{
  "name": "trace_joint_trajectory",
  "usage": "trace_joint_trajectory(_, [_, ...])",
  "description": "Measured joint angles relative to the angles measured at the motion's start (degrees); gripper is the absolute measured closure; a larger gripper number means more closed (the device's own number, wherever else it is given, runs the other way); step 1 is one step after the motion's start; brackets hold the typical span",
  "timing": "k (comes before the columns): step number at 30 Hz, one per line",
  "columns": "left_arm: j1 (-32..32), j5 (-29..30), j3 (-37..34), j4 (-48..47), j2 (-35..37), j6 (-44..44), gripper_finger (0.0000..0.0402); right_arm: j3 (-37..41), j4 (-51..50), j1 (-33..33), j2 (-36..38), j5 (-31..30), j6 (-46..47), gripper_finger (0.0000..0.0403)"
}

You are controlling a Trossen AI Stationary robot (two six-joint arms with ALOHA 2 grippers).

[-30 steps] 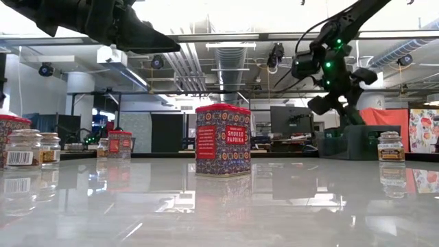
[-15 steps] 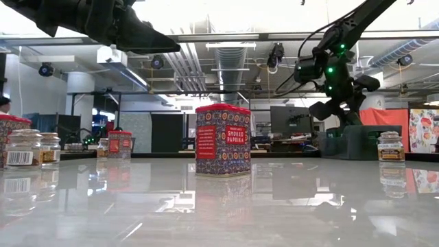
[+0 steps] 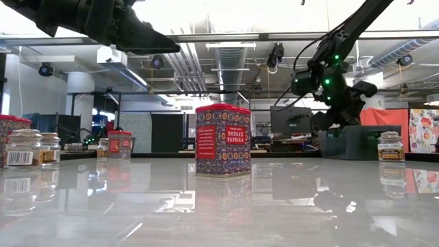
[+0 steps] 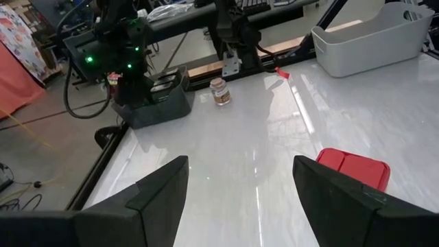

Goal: Sort spices by type
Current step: Put the green seasoning can into the black bin

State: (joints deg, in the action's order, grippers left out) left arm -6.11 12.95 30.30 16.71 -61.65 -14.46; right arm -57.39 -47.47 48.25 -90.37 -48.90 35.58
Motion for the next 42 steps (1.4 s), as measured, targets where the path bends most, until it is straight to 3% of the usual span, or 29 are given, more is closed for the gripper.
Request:
trace_joint_trajectory(6, [0.0, 0.0, 0.0, -0.1, 0.0, 0.0, 0.0154, 0.1, -0.1, 0.0, 0.5, 0.4, -0.1, 0.0261])
trace_joint_trajectory(24, [0.0, 0.0, 0.0, -0.4, 0.0, 0.2, 0.0154, 0.2, -1.5, 0.0, 1.5, 1.0, -0.6, 0.0212])
trace_joint_trajectory(42, [0.0, 0.0, 0.0, -0.2, 0.0, 0.1, 0.0154, 0.0, -3.0, -2.0, 8.2, 0.2, -0.8, 0.0217])
